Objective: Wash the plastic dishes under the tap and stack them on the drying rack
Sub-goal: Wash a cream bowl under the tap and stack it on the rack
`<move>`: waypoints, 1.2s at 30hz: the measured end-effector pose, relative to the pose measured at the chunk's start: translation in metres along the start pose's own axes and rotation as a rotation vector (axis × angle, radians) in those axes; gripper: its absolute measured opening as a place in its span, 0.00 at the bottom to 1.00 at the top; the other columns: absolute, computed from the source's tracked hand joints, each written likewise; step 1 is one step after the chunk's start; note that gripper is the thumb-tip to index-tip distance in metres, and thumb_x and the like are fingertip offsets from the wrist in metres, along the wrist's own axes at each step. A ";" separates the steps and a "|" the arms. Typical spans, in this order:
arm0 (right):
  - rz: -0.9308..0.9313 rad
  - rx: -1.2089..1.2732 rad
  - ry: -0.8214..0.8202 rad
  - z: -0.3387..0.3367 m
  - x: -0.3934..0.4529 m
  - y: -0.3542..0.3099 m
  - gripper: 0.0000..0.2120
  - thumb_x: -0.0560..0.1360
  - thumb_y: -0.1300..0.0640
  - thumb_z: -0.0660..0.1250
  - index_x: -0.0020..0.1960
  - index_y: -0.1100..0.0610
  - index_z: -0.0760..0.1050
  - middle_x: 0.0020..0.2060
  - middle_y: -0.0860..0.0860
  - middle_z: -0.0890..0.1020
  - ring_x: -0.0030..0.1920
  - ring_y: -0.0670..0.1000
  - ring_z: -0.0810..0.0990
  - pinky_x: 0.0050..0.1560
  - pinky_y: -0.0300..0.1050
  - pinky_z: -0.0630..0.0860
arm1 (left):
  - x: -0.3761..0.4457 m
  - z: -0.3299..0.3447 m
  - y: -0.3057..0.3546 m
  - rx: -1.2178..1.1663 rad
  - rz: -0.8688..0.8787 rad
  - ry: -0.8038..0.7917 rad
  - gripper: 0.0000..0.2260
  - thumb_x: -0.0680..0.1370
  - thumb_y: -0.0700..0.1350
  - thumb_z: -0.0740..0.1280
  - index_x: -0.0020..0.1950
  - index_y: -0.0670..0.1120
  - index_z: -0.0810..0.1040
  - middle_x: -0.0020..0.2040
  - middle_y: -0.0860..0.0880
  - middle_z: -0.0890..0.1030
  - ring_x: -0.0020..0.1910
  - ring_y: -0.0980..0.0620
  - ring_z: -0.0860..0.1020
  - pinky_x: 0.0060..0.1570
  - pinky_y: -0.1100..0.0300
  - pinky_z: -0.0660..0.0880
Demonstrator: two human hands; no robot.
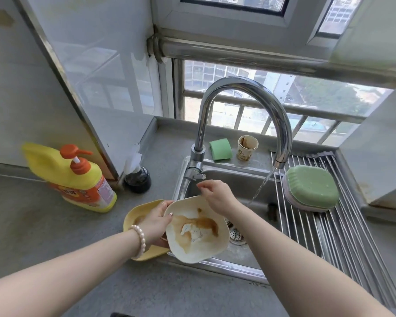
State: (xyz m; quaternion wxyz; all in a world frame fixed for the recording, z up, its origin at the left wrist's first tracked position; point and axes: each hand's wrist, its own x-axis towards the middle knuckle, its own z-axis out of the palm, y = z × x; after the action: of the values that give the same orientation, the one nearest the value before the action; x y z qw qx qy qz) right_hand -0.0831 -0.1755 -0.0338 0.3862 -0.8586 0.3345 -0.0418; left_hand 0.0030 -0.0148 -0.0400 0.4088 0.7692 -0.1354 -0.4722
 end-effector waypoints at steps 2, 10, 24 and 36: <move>0.026 -0.059 -0.098 0.002 0.013 -0.006 0.16 0.81 0.59 0.56 0.59 0.65 0.77 0.57 0.60 0.80 0.59 0.58 0.76 0.60 0.50 0.71 | 0.000 -0.003 -0.001 -0.015 -0.012 -0.013 0.10 0.83 0.43 0.54 0.61 0.56 0.68 0.45 0.45 0.81 0.37 0.47 0.82 0.34 0.49 0.81; 0.092 0.064 -0.018 -0.012 0.057 -0.008 0.16 0.82 0.58 0.56 0.54 0.65 0.79 0.50 0.56 0.83 0.52 0.54 0.79 0.52 0.44 0.72 | 0.002 -0.009 -0.002 -0.063 -0.038 -0.038 0.11 0.83 0.44 0.56 0.63 0.56 0.68 0.49 0.44 0.82 0.41 0.45 0.83 0.37 0.46 0.81; -0.067 -0.696 -0.156 0.033 -0.064 0.016 0.58 0.66 0.27 0.22 0.74 0.67 0.60 0.74 0.62 0.59 0.75 0.60 0.58 0.75 0.55 0.51 | 0.014 0.017 0.000 -0.203 0.051 0.069 0.16 0.81 0.35 0.54 0.65 0.52 0.68 0.54 0.42 0.78 0.40 0.43 0.80 0.31 0.50 0.80; -0.124 -0.712 -0.320 -0.015 -0.067 0.049 0.58 0.58 0.26 0.23 0.78 0.60 0.46 0.77 0.56 0.48 0.77 0.53 0.46 0.75 0.47 0.39 | 0.018 0.045 0.019 -0.182 0.059 -0.027 0.14 0.82 0.37 0.54 0.57 0.56 0.71 0.54 0.43 0.77 0.41 0.43 0.80 0.26 0.54 0.78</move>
State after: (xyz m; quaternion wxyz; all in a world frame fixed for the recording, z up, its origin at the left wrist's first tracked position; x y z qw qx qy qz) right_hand -0.1663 -0.1679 -0.0454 0.1083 -0.9531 0.2111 0.1880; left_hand -0.0223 -0.0599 -0.0467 0.4887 0.7182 -0.1200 -0.4806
